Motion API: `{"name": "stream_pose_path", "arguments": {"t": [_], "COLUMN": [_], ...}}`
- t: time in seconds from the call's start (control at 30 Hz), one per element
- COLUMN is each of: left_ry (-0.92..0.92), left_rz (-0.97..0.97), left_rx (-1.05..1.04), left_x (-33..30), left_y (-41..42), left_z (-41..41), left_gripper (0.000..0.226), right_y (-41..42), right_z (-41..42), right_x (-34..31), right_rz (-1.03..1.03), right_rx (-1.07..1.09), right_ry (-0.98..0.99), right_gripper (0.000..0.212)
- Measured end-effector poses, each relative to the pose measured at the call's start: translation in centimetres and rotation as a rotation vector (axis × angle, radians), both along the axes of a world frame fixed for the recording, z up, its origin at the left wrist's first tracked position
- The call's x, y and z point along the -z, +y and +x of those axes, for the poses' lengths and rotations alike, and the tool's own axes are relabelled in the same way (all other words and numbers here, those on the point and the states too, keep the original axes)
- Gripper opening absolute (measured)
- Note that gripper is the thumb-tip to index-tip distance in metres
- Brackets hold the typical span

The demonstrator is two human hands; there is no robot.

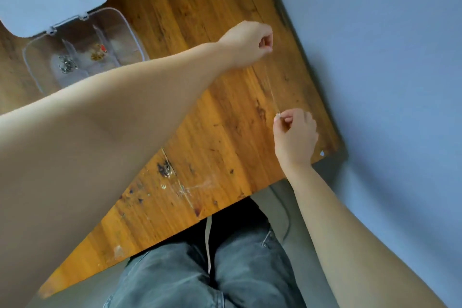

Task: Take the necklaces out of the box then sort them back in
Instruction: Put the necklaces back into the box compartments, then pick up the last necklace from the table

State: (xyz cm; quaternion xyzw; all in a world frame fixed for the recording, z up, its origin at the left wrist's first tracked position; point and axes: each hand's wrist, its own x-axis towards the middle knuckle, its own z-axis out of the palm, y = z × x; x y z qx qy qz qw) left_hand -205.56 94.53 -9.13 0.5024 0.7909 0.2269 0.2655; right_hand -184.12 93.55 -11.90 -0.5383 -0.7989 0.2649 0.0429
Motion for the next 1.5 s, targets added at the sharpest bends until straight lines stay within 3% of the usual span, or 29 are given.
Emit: {"name": "stream_pose_path", "arguments": {"t": [0.23, 0.37, 0.53, 0.67, 0.77, 0.83, 0.93, 1.03, 1.23, 1.3, 1.37, 1.5], "left_ry": [0.233, 0.182, 0.123, 0.167, 0.226, 0.17, -0.102, -0.292, -0.237, -0.08, 0.117, 0.27], "left_rz": [-0.074, -0.001, 0.112, 0.119, 0.083, 0.029, -0.037, 0.081, 0.254, 0.235, 0.194, 0.057], "left_rx": [0.096, 0.034, -0.29, -0.678, -0.975, -1.134, -1.2, -1.266, -1.173, -1.063, -0.893, -0.645], "left_x": [2.0, 0.7, -3.1, -4.7, -4.2, -3.3, -2.1, -1.7, -3.1, -3.9, -4.0, -2.1], "left_y": [0.0, -2.8, -11.2, -21.1, -27.6, -29.9, -29.7, -28.6, -29.2, -30.5, -32.1, -33.7], "left_z": [-0.7, -2.6, -8.7, -14.3, -17.2, -18.6, -20.2, -21.2, -20.4, -18.9, -16.6, -12.8], "left_gripper": [0.02, 0.034, 0.021, 0.019, 0.021, 0.029, 0.05, 0.048, 0.015, 0.012, 0.012, 0.029], "right_y": [0.4, 0.5, 0.4, -0.9, -2.9, -4.4, -5.4, -5.5, -4.4, -3.9, -3.9, -4.8], "right_z": [0.8, 0.2, -6.2, -16.5, -24.4, -29.2, -34.4, -36.4, -34.5, -32.1, -29.3, -25.5], "right_x": [0.7, -0.5, -3.8, -5.7, -5.8, -5.7, -5.3, -4.5, -5.4, -6.3, -6.7, -4.9], "right_rz": [0.044, -0.018, -0.018, -0.189, -0.273, -0.346, -0.519, -0.568, -0.353, -0.27, -0.128, 0.037], "right_rx": [-0.035, -0.031, -0.096, -0.317, -0.465, -0.463, -0.329, -0.373, -0.467, -0.557, -0.721, -0.878], "right_ry": [-0.097, -0.144, -0.01, 0.165, 0.207, 0.234, 0.261, 0.304, 0.387, 0.393, 0.375, 0.195], "right_gripper": [0.012, 0.022, 0.024, 0.019, 0.027, 0.036, 0.046, 0.042, 0.021, 0.016, 0.017, 0.027]}}
